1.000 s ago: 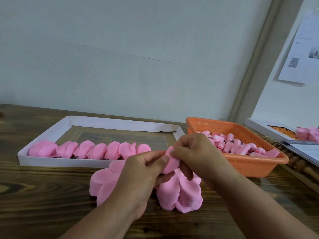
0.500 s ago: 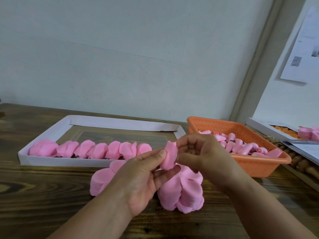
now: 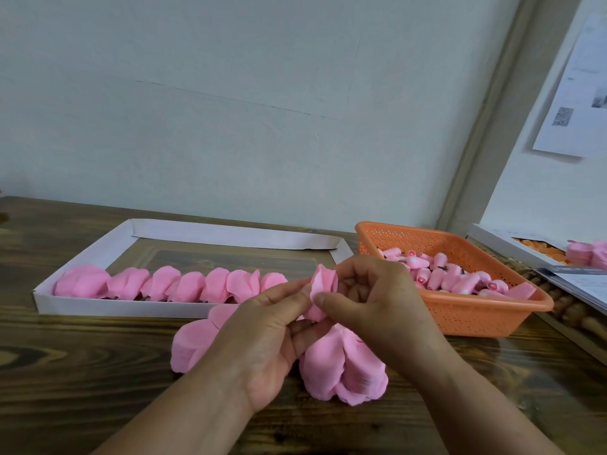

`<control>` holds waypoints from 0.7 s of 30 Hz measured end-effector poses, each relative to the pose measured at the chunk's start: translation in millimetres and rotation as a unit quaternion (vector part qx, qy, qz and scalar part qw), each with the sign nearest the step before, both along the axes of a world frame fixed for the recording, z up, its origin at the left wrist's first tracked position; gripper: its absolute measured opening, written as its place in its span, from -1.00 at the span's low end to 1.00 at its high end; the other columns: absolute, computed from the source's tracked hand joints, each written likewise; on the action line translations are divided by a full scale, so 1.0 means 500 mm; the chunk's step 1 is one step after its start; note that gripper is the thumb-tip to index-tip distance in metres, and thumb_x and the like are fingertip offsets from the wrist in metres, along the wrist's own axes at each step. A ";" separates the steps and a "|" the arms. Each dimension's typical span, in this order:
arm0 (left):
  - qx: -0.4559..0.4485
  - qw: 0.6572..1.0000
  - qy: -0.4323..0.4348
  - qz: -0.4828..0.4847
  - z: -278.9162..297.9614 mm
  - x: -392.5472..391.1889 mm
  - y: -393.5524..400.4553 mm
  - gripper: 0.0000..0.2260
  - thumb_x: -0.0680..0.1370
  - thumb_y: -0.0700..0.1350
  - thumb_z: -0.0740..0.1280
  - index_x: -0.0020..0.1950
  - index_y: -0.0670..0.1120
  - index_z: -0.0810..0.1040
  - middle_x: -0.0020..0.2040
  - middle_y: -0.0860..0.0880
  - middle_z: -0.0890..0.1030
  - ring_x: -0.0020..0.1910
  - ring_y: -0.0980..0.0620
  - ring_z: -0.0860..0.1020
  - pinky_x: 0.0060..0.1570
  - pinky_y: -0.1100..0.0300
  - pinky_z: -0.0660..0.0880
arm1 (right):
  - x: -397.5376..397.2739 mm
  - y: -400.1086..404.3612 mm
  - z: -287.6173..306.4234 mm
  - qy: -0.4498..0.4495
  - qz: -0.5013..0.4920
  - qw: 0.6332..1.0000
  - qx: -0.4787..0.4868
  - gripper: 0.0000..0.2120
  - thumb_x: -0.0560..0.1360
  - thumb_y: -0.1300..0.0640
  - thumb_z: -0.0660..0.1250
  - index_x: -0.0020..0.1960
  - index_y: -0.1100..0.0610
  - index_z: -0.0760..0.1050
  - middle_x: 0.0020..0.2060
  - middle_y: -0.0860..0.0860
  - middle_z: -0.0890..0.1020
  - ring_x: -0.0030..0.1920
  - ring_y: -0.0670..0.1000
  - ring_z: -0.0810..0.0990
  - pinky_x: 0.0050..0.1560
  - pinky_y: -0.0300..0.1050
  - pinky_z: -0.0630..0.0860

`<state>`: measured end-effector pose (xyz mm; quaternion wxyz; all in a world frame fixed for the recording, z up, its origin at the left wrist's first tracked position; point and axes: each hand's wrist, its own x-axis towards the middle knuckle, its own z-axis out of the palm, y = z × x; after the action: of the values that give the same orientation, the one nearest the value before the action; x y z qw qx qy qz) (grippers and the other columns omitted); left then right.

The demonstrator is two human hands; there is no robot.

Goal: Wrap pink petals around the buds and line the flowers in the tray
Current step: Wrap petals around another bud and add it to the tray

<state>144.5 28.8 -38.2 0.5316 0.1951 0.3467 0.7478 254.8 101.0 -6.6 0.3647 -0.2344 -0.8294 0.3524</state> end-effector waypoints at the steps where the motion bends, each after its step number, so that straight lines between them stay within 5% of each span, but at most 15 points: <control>1: -0.001 1.000 0.000 -0.001 0.001 -0.001 0.000 -0.85 0.37 -0.27 0.34 -0.21 -0.25 0.71 -0.15 -0.24 0.69 -0.25 -0.04 0.69 -0.30 0.16 0.63 | 0.000 -0.001 0.001 0.000 0.000 1.000 0.002 -0.87 0.36 0.27 0.45 -0.30 0.18 0.52 -0.57 -0.12 0.47 -0.51 -0.16 0.37 -0.47 -0.30 0.34; 4: 0.000 1.000 0.000 -0.010 0.001 -0.002 -0.001 -0.82 0.38 -0.25 0.35 -0.11 -0.30 0.68 -0.08 -0.28 0.68 -0.17 -0.11 0.69 -0.21 0.09 0.65 | 0.004 0.000 0.004 0.011 0.012 1.000 -0.003 -0.77 0.42 0.35 0.34 -0.33 0.08 0.52 -0.58 -0.10 0.50 -0.52 -0.15 0.43 -0.46 -0.29 0.39; 8: 0.007 1.000 -0.003 -0.013 0.001 -0.004 0.001 -0.80 0.45 -0.27 0.32 -0.02 -0.35 0.64 -0.03 -0.30 0.66 -0.05 -0.17 0.67 -0.15 0.09 0.65 | 0.012 0.005 0.007 0.038 0.037 0.997 -0.053 -0.79 0.45 0.45 0.23 -0.25 0.26 0.57 -0.60 -0.04 0.51 -0.56 -0.14 0.45 -0.46 -0.33 0.41; 21: 0.011 1.000 0.002 -0.015 0.003 -0.003 -0.003 -0.73 0.35 -0.22 0.36 -0.04 -0.35 0.65 -0.01 -0.32 0.66 -0.10 -0.13 0.68 -0.18 0.12 0.64 | 0.011 -0.002 0.007 0.059 0.066 0.993 -0.075 -0.84 0.44 0.38 0.35 -0.27 0.18 0.55 -0.56 -0.09 0.56 -0.54 -0.19 0.50 -0.48 -0.38 0.39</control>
<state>143.0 27.1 -36.5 0.5401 0.2078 0.3369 0.7428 260.5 100.1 -3.2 0.3704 -0.1842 -0.7914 0.4502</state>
